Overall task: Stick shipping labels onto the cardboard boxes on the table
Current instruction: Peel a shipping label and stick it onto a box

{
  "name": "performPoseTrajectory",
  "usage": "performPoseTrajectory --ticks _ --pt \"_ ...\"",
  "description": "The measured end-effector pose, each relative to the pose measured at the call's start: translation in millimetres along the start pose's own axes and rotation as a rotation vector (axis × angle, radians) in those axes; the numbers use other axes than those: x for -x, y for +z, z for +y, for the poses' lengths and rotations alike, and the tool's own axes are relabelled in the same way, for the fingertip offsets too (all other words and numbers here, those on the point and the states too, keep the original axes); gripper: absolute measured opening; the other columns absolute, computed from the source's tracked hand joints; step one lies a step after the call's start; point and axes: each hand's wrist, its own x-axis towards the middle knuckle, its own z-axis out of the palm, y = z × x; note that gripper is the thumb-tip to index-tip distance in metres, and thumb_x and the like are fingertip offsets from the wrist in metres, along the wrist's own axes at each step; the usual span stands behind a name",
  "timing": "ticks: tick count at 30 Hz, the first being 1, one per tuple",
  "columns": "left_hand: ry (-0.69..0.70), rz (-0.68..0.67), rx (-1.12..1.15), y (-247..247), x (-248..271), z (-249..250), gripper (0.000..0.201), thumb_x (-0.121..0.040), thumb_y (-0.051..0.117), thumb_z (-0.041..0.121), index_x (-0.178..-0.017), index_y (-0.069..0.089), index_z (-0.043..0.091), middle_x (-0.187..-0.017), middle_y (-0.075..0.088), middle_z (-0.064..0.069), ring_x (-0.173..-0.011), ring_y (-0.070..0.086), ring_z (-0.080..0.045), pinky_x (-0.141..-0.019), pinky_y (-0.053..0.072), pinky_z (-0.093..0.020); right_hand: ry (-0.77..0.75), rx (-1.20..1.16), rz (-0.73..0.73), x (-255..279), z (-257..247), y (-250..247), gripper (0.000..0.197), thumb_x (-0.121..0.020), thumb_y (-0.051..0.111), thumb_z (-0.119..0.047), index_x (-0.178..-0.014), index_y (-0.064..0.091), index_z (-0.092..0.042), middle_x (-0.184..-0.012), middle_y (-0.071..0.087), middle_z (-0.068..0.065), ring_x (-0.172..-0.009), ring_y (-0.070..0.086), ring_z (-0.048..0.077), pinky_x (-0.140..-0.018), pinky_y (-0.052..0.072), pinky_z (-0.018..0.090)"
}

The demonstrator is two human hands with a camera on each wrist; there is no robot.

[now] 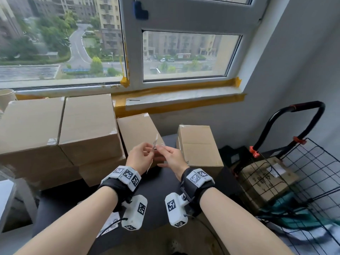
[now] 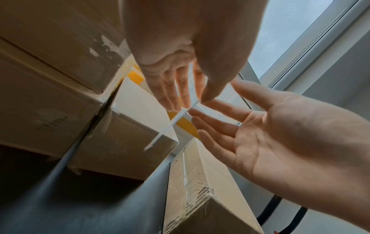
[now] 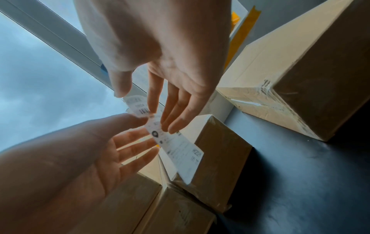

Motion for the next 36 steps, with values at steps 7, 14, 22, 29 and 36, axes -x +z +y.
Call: performPoseTrajectory --ticks 7,14,22,29,36 --pt "-0.026 -0.004 0.093 4.9 -24.1 22.5 0.004 -0.088 0.058 0.006 -0.084 0.061 0.006 -0.079 0.06 -0.007 -0.073 0.06 -0.021 -0.059 0.053 -0.021 -0.126 0.216 0.284 -32.2 -0.3 -46.7 0.013 -0.085 0.067 -0.016 -0.095 0.068 -0.007 -0.083 0.065 -0.001 -0.083 0.061 0.015 -0.079 0.053 0.027" --pt "-0.089 -0.148 0.173 32.3 -54.1 45.9 0.026 -0.083 0.06 -0.006 -0.072 0.058 0.018 -0.077 0.062 -0.002 -0.082 0.063 -0.024 -0.077 0.055 -0.032 -0.113 0.208 0.246 -53.8 -2.6 -95.6 0.021 -0.083 0.07 -0.011 -0.098 0.066 0.003 -0.088 0.064 0.006 -0.078 0.059 0.011 -0.072 0.048 0.014" --pt "-0.129 -0.216 0.108 84.9 -87.8 59.4 0.027 -0.081 0.065 -0.002 -0.103 0.062 0.012 -0.078 0.059 0.0 -0.075 0.058 -0.018 -0.062 0.048 -0.024 0.032 0.148 0.23 -77.7 4.3 -152.3 0.012 -0.085 0.067 -0.008 -0.094 0.063 -0.002 -0.086 0.064 0.008 -0.071 0.058 0.009 -0.066 0.049 0.017" --pt "-0.261 -0.19 0.103 127.0 -104.4 57.5 0.066 -0.073 0.074 -0.001 -0.131 0.046 0.015 -0.08 0.06 -0.002 -0.08 0.063 -0.022 -0.076 0.055 -0.038 0.092 0.138 0.27 -91.4 10.8 -187.3 0.004 -0.085 0.067 -0.009 -0.084 0.064 -0.006 -0.089 0.066 0.011 -0.073 0.063 0.016 -0.062 0.052 0.016" --pt "-0.365 -0.103 0.069 158.1 -110.4 49.4 0.047 -0.068 0.079 0.004 -0.104 0.049 0.009 -0.073 0.059 -0.002 -0.071 0.061 -0.018 -0.068 0.048 -0.03 0.071 0.52 0.335 -105.8 27.1 -208.8 0.015 -0.082 0.07 -0.027 -0.069 0.066 -0.019 -0.08 0.071 0.0 -0.079 0.066 0.016 -0.076 0.055 0.031"
